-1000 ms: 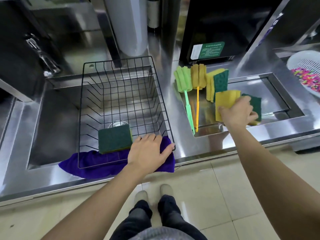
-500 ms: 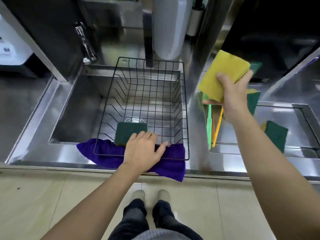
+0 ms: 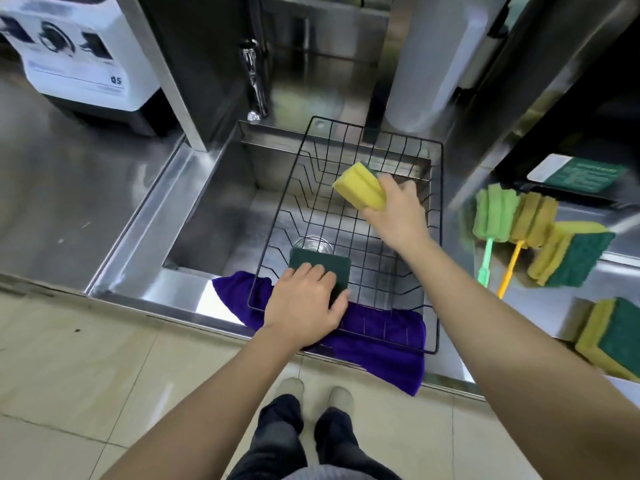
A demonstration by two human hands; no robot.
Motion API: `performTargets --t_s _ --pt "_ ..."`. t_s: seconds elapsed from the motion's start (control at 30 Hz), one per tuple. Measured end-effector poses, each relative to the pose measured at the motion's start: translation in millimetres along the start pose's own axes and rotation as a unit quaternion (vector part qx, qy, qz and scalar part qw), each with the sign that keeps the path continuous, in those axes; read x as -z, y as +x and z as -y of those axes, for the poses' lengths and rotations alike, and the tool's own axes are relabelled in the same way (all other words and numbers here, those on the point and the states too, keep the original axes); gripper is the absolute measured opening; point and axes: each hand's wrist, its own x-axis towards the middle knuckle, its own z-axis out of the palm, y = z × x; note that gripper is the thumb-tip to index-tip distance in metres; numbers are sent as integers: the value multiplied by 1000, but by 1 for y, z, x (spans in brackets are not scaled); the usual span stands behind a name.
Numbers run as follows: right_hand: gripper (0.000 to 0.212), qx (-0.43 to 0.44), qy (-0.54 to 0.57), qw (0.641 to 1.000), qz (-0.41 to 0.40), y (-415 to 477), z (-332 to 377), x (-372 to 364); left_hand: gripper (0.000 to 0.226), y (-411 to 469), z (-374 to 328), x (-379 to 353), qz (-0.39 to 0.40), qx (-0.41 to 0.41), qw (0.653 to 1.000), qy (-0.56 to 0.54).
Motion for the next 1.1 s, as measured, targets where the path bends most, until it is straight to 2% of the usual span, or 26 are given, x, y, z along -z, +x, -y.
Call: performTargets --t_s 0.13,0.23,0.33,0.43,0.53,0.7,0.83,0.93,1.1 --pt "53 71 -74 995 -7 -10 6 -26 42 1 1 0 8 1 1000 -4" --pt "54 116 -105 987 40 -16 6 -41 43 1 2 0 17 0 1000 -8" --pt "55 137 -47 983 116 -20 -1 -51 43 1 3 0 25 -1 1000 -8" --pt "49 92 56 980 170 -18 -7 -43 41 2 3 0 21 2 1000 -6" --pt "36 53 108 983 140 -18 -9 -39 38 1 4 -1 19 4 1000 -5" --pt "28 6 143 990 0 -26 -2 -51 36 1 2 -2 22 3 1000 -5" --pt "23 42 91 992 71 -32 -5 -62 40 1 2 0 30 1 1000 -8" --pt "26 -6 137 988 65 -32 -13 -60 41 0 4 1 42 4 999 -9" --pt "15 -28 122 989 78 -28 -11 -58 42 1 3 2 61 8 998 -10"
